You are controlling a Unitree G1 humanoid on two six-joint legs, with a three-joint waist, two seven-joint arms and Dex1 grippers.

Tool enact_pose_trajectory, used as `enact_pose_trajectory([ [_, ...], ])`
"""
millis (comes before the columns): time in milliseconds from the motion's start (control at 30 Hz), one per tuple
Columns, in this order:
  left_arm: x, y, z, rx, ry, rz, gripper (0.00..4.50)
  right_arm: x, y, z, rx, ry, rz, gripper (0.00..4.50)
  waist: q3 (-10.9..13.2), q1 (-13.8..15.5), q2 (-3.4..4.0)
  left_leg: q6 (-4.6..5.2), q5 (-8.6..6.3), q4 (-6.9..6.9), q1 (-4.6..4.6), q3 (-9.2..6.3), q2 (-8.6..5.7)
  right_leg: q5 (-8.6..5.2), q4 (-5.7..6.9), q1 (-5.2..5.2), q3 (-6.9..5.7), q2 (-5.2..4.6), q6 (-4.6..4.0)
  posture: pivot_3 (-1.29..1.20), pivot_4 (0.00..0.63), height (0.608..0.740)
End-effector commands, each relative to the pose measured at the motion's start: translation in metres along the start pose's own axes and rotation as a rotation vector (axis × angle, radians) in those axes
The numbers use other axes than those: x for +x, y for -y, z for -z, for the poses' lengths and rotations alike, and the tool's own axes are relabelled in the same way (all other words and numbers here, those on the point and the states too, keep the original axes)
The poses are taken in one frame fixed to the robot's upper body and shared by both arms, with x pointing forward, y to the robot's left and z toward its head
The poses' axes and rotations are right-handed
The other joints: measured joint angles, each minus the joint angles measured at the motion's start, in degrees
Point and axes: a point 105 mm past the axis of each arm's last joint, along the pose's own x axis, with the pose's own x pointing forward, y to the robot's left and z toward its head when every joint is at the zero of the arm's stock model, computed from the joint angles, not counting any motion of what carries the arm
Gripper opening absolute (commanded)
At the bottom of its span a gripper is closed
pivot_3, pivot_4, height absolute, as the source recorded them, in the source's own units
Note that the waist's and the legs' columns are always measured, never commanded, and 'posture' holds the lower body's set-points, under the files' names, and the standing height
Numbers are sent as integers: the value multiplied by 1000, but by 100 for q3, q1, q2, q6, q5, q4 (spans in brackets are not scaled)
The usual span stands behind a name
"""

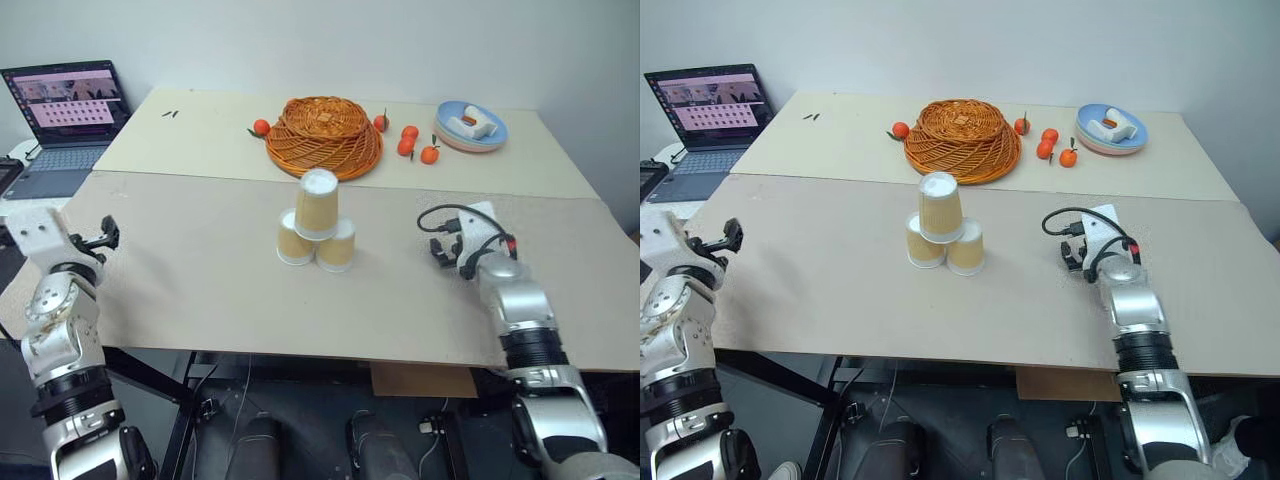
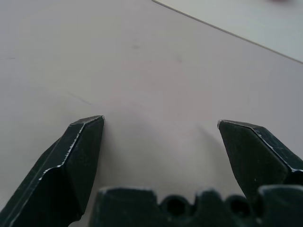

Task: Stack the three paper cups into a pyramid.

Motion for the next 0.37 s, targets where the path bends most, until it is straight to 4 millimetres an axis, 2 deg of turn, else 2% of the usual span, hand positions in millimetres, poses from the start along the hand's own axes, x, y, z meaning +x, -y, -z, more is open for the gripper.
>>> enact_pose_trajectory([
  [33, -5, -13, -1, 2, 50, -76, 4380, -1, 13, -16, 55, 105, 82, 4500, -1, -19, -1, 0, 0, 0, -1, 0, 0, 0, 0, 0, 0, 0, 0, 0, 150, 671],
  [200, -3, -13, 10, 8, 40, -84, 4380, -2, 8, -13, 212, 151, 63, 4500, -2, -63, -3, 0, 0, 1, 1, -3, 8, 1, 4, 0, -3, 11, 0, 0, 150, 671],
  [367, 0, -9, 8, 8, 69, -62, 4380, -6, 8, -12, 268, 185, 56, 4500, -3, -76, -3, 0, 0, 5, 1, -2, 8, 1, 5, 0, -2, 12, 0, 0, 150, 671],
])
